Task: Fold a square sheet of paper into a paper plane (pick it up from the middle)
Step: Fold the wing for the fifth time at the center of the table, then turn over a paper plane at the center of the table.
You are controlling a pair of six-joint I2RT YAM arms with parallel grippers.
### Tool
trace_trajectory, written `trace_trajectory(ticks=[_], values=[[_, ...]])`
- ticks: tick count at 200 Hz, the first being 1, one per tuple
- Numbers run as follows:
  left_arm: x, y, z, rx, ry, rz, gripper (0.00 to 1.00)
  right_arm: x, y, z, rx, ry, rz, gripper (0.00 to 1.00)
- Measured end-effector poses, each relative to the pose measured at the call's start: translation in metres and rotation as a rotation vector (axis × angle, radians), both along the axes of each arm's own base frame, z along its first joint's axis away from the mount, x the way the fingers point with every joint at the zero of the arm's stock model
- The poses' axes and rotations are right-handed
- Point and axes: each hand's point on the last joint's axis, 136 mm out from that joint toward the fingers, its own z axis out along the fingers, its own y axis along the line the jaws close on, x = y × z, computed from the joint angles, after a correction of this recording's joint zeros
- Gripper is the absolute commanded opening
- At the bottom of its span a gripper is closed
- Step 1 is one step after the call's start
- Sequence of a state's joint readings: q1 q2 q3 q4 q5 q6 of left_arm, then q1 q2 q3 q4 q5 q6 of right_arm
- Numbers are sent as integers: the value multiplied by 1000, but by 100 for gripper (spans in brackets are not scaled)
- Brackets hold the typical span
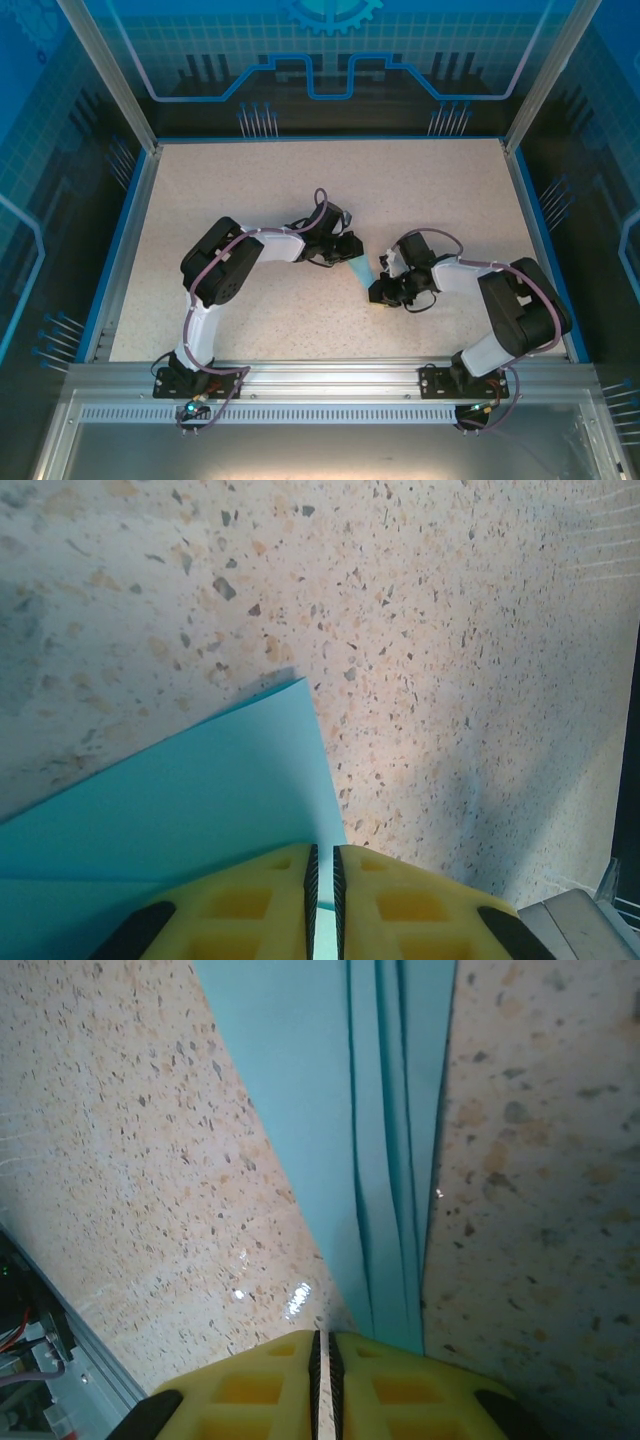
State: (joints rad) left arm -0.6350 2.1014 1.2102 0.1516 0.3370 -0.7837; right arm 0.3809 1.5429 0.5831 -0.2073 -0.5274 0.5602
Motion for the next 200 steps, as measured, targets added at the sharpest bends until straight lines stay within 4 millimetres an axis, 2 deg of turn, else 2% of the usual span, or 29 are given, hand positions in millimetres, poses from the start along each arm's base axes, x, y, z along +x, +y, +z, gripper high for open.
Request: trace_trajectory(ticks=[27,46,65,98,134,155,174,200], values=[[0,0,0,-2,0,-1,20,0,-6,7,-24,-40,-14,18],[-1,-1,2,-8,1,-8,22,6,-12,21,-42,-107,-29,29],[-3,-1,4,-6,9,-15,26,16,-20,35,-50,-172,-61,34],[-12,3,9,9,30,-37,33,31,-31,44,-69,-210,-88,37],[-18,7,37,-4,5,-42,38,40,-28,41,-72,-203,-66,37],[-26,17,54,-8,-23,-22,38,40,-27,35,-76,-189,-50,37],[-35,29,58,2,-29,3,40,41,-24,33,-65,-180,-31,37],[-46,44,50,31,-4,44,43,47,-18,34,-41,-181,-7,37]])
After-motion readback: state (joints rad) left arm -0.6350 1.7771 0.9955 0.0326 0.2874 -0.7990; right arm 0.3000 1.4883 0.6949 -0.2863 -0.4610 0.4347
